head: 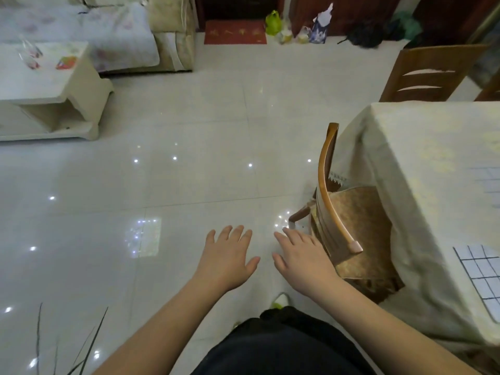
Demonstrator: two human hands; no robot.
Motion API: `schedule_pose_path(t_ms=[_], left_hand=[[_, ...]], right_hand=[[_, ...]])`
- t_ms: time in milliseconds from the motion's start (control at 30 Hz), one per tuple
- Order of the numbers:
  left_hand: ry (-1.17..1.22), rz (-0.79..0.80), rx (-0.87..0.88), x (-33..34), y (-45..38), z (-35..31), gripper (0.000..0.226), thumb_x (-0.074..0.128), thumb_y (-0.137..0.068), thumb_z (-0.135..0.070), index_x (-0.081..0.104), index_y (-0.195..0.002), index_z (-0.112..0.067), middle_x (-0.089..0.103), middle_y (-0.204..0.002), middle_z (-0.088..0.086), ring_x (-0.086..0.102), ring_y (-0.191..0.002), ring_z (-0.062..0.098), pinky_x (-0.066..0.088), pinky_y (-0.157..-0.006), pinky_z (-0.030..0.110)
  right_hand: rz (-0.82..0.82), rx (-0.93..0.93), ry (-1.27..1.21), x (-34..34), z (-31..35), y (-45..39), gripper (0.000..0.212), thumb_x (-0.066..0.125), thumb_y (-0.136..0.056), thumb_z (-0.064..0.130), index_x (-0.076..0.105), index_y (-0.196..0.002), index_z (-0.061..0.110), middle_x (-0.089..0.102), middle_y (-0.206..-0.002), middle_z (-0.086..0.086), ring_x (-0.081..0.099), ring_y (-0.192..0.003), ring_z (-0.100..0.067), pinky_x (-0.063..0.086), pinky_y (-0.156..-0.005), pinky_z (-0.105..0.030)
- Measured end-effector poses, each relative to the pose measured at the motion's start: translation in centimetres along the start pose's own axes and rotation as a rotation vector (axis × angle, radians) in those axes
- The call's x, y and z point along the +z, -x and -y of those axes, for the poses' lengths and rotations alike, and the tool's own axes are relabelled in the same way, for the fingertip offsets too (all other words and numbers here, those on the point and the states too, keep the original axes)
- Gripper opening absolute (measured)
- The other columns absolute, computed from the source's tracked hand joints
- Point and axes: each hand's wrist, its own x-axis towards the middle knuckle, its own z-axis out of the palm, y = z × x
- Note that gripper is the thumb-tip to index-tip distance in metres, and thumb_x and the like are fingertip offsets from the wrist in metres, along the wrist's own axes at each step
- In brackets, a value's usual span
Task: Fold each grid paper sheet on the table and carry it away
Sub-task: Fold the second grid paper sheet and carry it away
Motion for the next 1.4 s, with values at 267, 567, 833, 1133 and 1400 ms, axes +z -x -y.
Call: schedule_pose_path(t_ms=[267,567,833,1133,1400], left_hand=[[-0.039,0.049,0.033,-2.1,-8.2,1.4,0.066,0.026,-0.096,-0.059,0.017,-0.152,-0.025,0.023,-0.159,0.0,0.021,-0.145,0.021,0.015,-0.115,0.049],[-0.07,0.082,0.046,-6.7,-17.8,3.6,0.066,0.03,-0.095,-0.057,0.018,-0.152,-0.025,0.023,-0.159,0.0,0.021,-0.144,0.021,0.018,-0.116,0.048],[-0.073,0.065,0.033,-8.7,-27.1,5.6,0.061,0.03,-0.098,-0.051,0.018,-0.152,-0.024,0.023,-0.159,0.002,0.02,-0.145,0.023,0.017,-0.115,0.049],[-0.034,0.08,0.131,-12.1,-39.6,16.0,0.06,0.028,-0.1,-0.05,0.017,-0.153,-0.026,0.022,-0.159,0.0,0.021,-0.144,0.018,0.019,-0.115,0.041],[-0.041,0.071,0.311,-17.9,-51.4,18.4,0.061,0.032,-0.098,-0.05,0.02,-0.152,-0.024,0.026,-0.157,0.002,0.025,-0.143,0.019,0.024,-0.113,0.039]], right_hand=[[0.033,-0.007,0.023,-1.1,-3.5,-8.0,0.056,0.028,-0.1,0.046,0.025,-0.15,0.02,0.029,-0.155,-0.004,0.025,-0.143,-0.022,0.019,-0.117,-0.039],[0.073,-0.015,-0.033,-4.1,-7.7,-18.4,0.054,0.029,-0.1,0.046,0.03,-0.148,0.02,0.035,-0.153,-0.004,0.03,-0.141,-0.023,0.023,-0.116,-0.041],[0.108,0.051,-0.06,-5.2,-8.8,-27.1,0.056,0.024,-0.101,0.048,0.024,-0.15,0.023,0.029,-0.156,-0.003,0.026,-0.143,-0.023,0.018,-0.117,-0.041],[0.102,0.124,-0.032,-9.4,-10.1,-39.9,0.054,0.028,-0.1,0.042,0.025,-0.15,0.021,0.031,-0.155,-0.003,0.028,-0.142,-0.023,0.02,-0.116,-0.04],[0.023,0.296,-0.081,-15.4,-11.9,-48.8,0.053,0.029,-0.1,0.035,0.024,-0.151,0.021,0.03,-0.155,-0.002,0.028,-0.141,-0.021,0.023,-0.115,-0.038]])
